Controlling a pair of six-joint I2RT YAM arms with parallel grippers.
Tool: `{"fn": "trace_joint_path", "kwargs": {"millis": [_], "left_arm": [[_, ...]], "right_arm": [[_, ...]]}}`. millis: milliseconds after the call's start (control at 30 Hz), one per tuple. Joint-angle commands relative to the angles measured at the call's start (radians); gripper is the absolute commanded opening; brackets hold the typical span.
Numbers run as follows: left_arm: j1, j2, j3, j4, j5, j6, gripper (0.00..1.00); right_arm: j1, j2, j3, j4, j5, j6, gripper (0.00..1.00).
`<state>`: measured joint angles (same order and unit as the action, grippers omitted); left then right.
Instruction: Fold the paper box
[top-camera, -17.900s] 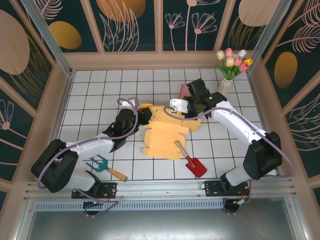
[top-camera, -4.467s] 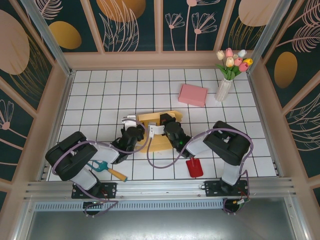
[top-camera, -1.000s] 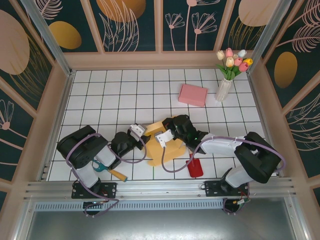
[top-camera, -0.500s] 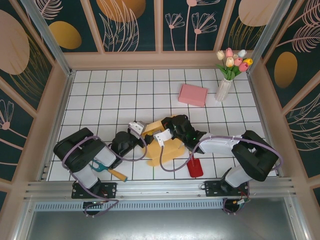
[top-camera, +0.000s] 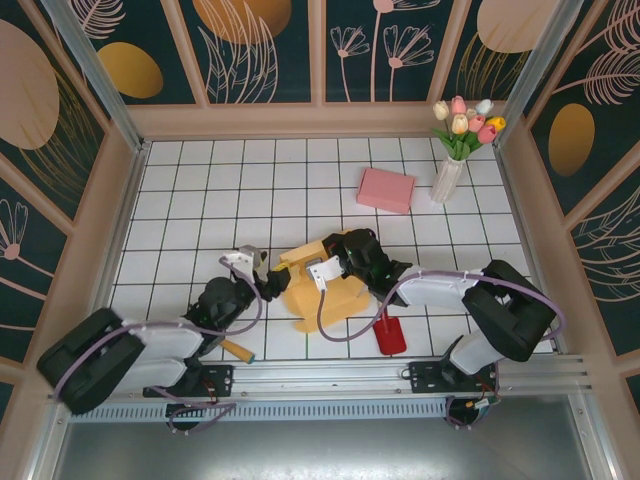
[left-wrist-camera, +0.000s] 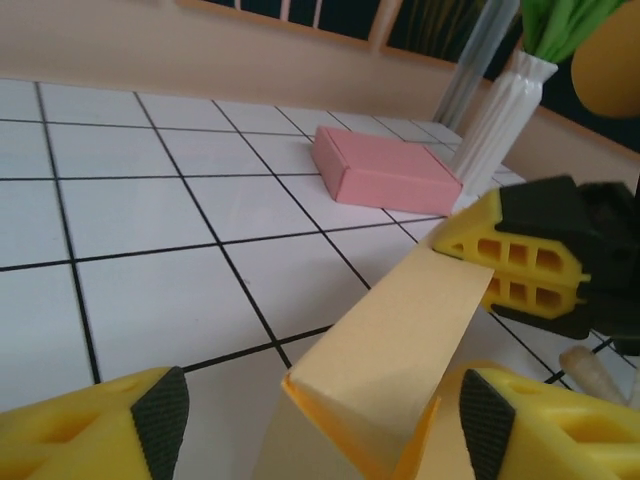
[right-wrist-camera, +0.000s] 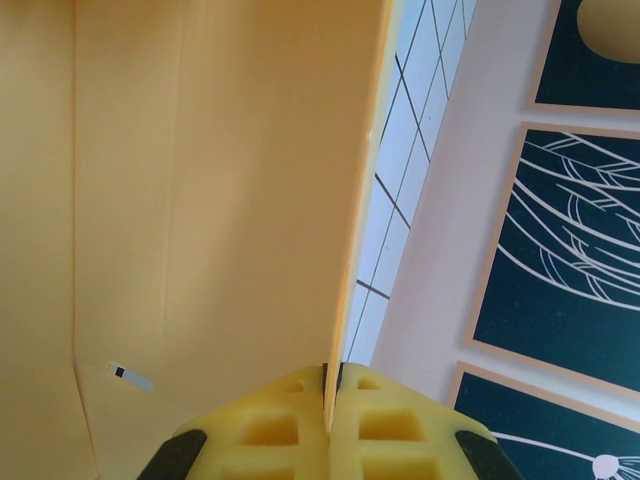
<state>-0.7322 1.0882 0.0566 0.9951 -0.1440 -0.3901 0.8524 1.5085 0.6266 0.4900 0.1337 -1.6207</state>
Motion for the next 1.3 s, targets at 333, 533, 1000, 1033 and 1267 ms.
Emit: {"fn": "trace_joint_path", "kwargs": {"millis": [333, 533, 1000, 1033, 1267], "left_arm": [[-0.002, -0.345, -0.084, -0.397, -0.022, -0.119, 0.61], [-0.001, -0.107, -0.057, -0.219, 0.097, -0.086, 0.59], [-0.033, 0.319, 0.043, 0.08, 0.128, -0.019, 0.46], [-0.033, 0.331, 0.049, 0.091, 0.127, -0.015, 0.45], [-0.035, 0.407, 0.074, 0.146, 0.098, -0.008, 0.42]], "right_arm": [[-0.01, 0.036, -0.04, -0.181, -0.03, 0.03, 0.0], [-0.009, 0.029, -0.04, -0.192, -0.031, 0.035, 0.0], [-0.004, 0.055, -0.049, -0.18, -0.026, 0.021, 0.0], [0.001, 0.057, -0.057, -0.16, -0.014, 0.016, 0.0], [0.031, 0.088, -0.15, 0.109, 0.118, -0.053, 0.0]]}}
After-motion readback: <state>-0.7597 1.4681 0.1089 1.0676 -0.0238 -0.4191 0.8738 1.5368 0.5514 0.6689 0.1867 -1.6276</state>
